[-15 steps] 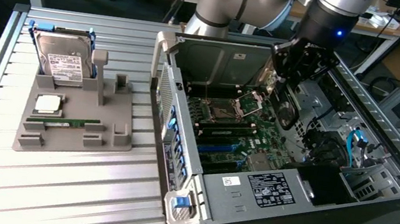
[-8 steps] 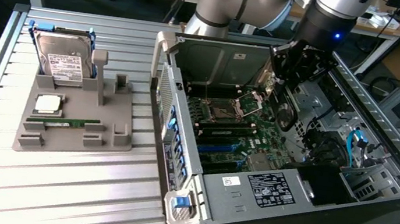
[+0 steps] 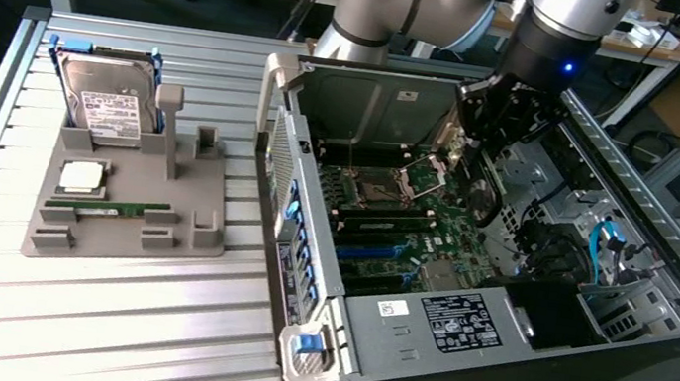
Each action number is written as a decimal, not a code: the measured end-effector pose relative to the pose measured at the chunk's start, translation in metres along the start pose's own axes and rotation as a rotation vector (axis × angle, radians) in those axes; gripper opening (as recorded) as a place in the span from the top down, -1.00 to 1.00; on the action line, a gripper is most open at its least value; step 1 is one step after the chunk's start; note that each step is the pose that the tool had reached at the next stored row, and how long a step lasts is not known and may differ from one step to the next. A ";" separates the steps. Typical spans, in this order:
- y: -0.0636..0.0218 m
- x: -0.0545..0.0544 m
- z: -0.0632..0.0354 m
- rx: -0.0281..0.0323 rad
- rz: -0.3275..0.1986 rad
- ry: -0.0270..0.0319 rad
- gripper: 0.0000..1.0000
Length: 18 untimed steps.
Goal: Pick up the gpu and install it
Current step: 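Pick up the gpu and move the gpu toward the slot, then insert the gpu into the slot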
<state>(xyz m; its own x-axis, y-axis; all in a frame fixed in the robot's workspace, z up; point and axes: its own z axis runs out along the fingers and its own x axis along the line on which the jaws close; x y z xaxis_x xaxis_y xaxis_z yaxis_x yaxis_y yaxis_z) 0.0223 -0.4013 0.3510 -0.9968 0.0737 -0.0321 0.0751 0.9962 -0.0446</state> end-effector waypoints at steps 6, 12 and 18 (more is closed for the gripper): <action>0.0000 0.000 0.0002 -0.0001 0.000 0.0000 0.45; 0.0000 0.000 0.0002 0.0000 0.000 0.0000 0.45; 0.0000 0.000 0.0002 -0.0008 -0.023 -0.0010 0.45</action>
<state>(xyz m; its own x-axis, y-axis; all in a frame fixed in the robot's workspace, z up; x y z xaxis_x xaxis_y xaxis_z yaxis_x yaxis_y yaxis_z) 0.0223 -0.4013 0.3507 -0.9982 0.0511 -0.0321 0.0525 0.9976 -0.0446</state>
